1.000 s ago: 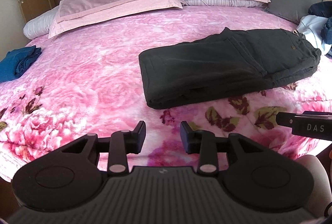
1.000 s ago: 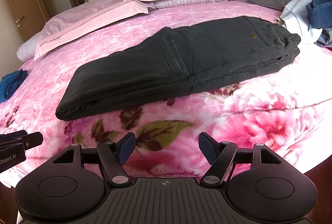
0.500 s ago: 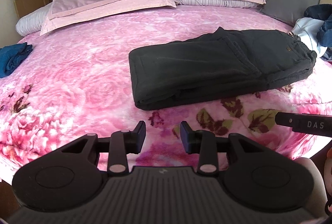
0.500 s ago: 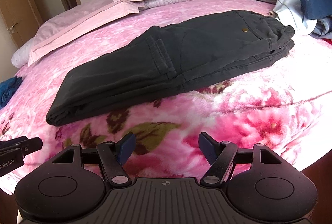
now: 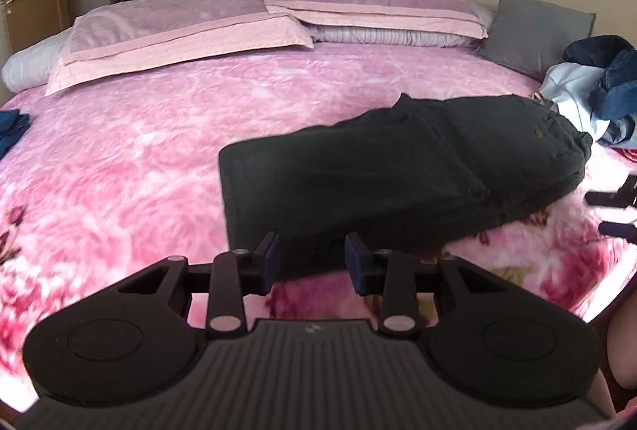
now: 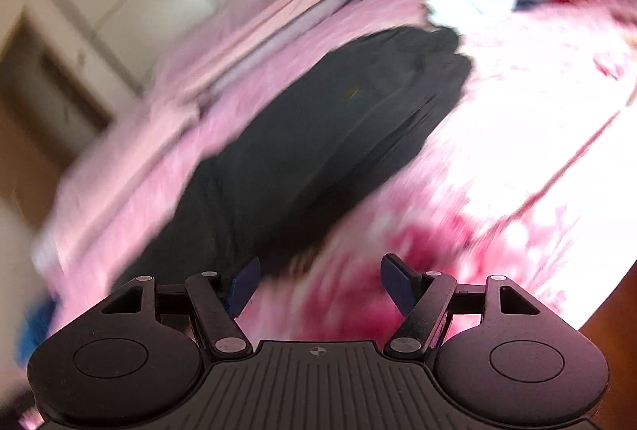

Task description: Fold clothes

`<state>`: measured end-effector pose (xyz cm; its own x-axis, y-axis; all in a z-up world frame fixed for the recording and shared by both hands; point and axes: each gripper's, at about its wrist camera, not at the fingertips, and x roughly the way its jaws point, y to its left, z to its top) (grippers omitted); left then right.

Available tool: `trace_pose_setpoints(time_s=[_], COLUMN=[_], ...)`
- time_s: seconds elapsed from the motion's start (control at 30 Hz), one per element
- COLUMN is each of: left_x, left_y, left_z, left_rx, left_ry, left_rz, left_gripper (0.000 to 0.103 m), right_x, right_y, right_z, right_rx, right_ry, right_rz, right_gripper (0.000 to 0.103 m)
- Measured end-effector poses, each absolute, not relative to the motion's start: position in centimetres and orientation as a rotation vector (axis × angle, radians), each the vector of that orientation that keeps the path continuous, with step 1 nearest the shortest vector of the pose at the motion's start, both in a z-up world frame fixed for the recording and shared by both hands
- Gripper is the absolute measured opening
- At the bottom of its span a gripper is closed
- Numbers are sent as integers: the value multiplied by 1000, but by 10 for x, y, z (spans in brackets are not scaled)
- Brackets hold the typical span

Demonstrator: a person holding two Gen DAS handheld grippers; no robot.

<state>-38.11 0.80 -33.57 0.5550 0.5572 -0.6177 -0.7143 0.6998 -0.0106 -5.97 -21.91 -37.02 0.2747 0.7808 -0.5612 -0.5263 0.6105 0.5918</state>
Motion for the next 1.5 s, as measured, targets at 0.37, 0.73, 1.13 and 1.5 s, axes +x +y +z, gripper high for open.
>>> trace_pose_setpoints(time_s=[0.37, 0.73, 1.13, 1.5], left_x=[-335, -312, -306, -320], left_y=[45, 77, 98, 112], left_z=[-348, -358, -378, -374], left_rx=[-284, -300, -399, -468], left_ry=[624, 626, 684, 644], left_rz=[711, 701, 670, 642], left_gripper=[32, 31, 23, 23], right_x=[61, 93, 93, 97], right_y=[-238, -225, -218, -231], right_z=[-398, -399, -423, -419], right_rx=[700, 675, 626, 764], right_ry=[1014, 976, 986, 1044], right_rz=[742, 722, 687, 702], right_gripper=[71, 25, 6, 57])
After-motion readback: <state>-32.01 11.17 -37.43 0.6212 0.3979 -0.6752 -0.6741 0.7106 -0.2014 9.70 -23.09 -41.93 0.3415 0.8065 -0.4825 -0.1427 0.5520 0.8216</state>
